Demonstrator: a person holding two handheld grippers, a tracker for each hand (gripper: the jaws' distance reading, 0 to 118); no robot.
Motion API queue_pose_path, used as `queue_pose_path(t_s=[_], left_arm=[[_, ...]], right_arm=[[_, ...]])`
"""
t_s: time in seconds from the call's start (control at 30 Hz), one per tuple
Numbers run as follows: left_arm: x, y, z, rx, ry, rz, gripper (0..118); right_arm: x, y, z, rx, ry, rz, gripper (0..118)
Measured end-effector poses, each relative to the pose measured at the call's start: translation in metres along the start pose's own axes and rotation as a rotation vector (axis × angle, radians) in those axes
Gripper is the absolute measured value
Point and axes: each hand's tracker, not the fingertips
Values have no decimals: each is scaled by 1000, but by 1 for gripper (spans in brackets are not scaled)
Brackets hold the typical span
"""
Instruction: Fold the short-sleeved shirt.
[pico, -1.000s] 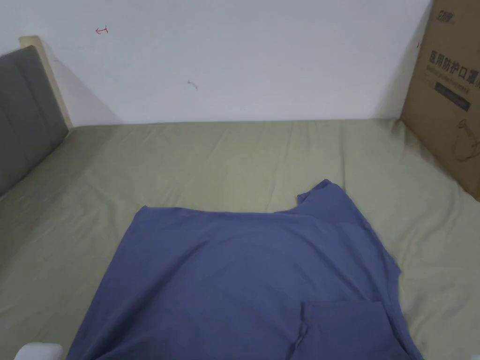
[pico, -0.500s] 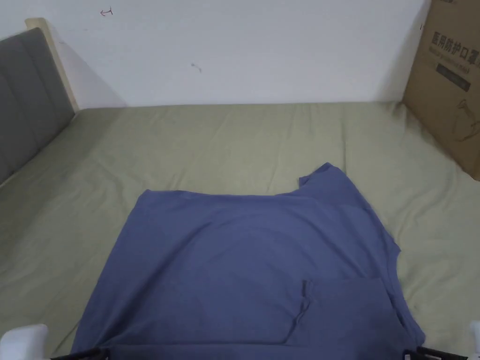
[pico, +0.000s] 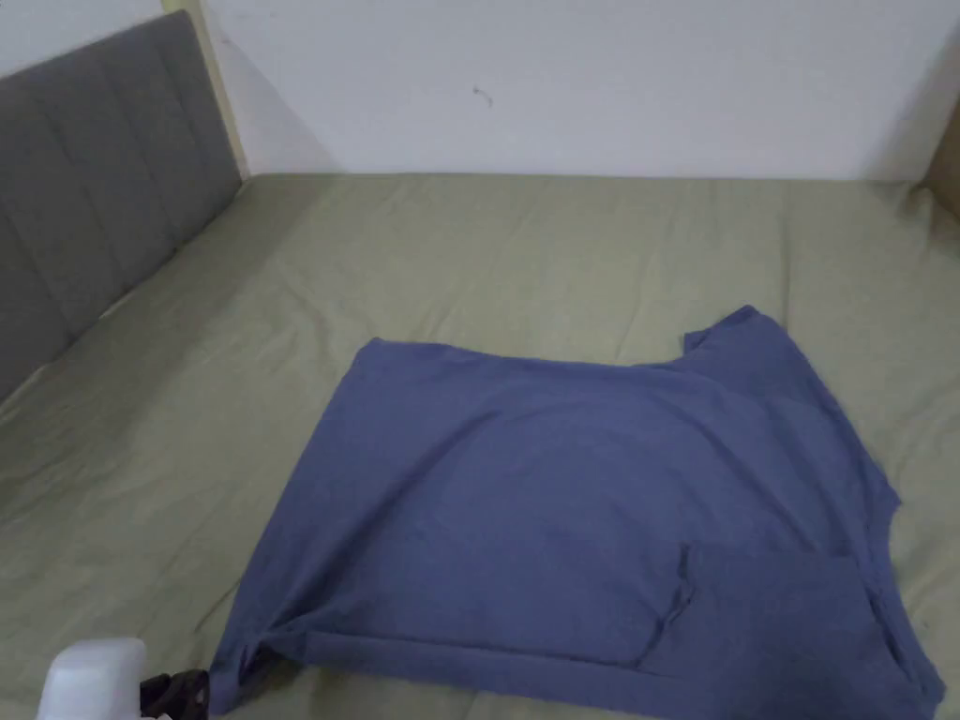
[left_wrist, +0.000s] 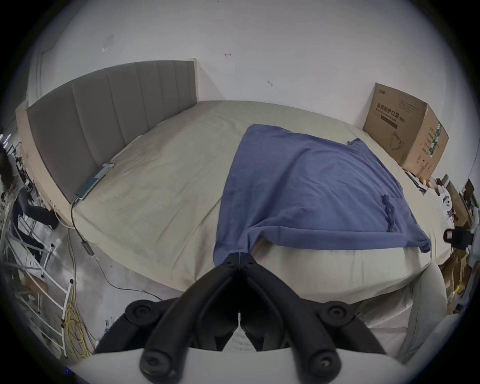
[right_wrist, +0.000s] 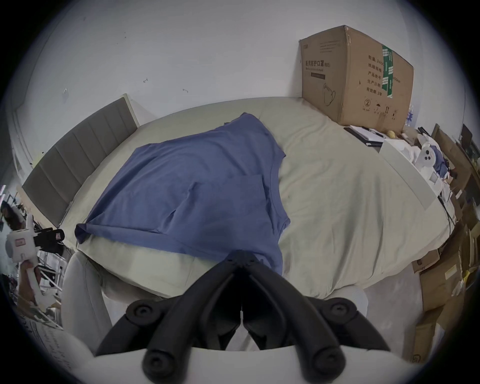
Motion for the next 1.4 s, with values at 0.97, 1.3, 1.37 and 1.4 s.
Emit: queue_pose_path(t_s=[0.97, 1.3, 1.37, 1.4], left_arm=[[3, 18, -67, -142, 26, -42, 3], [5, 30, -59, -147, 28, -39, 3], [6, 39, -53, -137, 32, -44, 3], [6, 45, -52, -127, 35, -40, 3]], right_arm=[[35, 8, -103, -261, -93, -28, 83], [27, 13, -74, -227, -45, -51, 7], [25, 19, -67, -218, -43, -44, 7], [25, 23, -65, -211, -40, -40, 7]])
